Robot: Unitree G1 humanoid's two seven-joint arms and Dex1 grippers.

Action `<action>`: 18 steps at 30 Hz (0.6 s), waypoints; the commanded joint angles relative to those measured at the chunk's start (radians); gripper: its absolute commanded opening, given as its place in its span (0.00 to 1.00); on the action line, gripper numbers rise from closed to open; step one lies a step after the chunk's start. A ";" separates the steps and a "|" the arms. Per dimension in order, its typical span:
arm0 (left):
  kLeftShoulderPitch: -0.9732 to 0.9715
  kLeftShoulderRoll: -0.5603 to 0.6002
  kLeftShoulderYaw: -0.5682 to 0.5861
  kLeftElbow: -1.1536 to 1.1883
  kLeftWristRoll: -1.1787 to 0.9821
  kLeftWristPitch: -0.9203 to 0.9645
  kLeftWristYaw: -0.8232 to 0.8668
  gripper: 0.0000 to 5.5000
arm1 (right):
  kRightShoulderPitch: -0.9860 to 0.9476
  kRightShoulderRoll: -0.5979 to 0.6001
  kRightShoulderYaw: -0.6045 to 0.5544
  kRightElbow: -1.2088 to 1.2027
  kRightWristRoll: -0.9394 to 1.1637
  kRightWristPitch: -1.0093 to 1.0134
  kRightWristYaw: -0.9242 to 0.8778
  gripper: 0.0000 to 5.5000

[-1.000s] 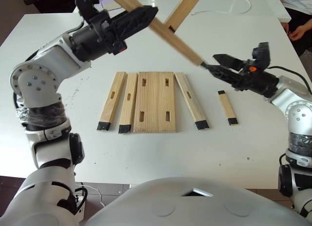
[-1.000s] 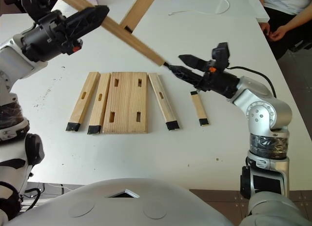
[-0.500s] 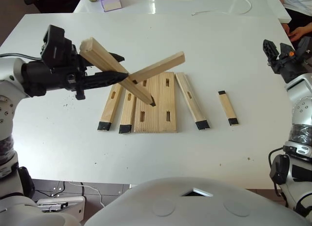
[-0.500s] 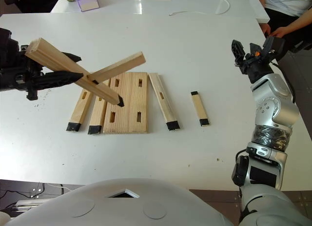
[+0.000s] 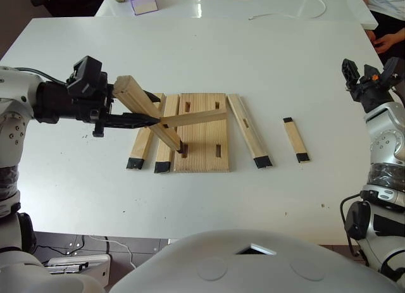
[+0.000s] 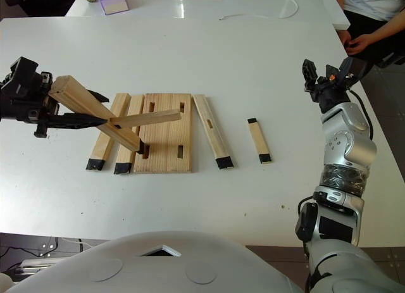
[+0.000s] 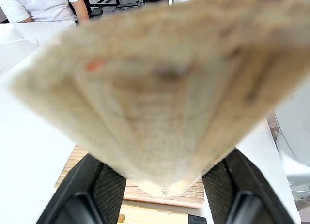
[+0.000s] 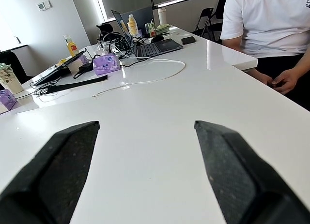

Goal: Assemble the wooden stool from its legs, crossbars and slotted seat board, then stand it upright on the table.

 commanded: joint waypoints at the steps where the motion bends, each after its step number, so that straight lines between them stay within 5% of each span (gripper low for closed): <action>1: -0.012 -0.012 -0.008 -0.007 0.001 -0.001 -0.005 0.37 | 0.011 0.010 -0.004 -0.021 -0.001 0.000 0.005 0.66; 18: -0.038 -0.029 -0.010 -0.020 -0.007 0.006 0.001 0.37 | 0.007 0.019 -0.008 -0.005 -0.001 0.008 0.020 0.66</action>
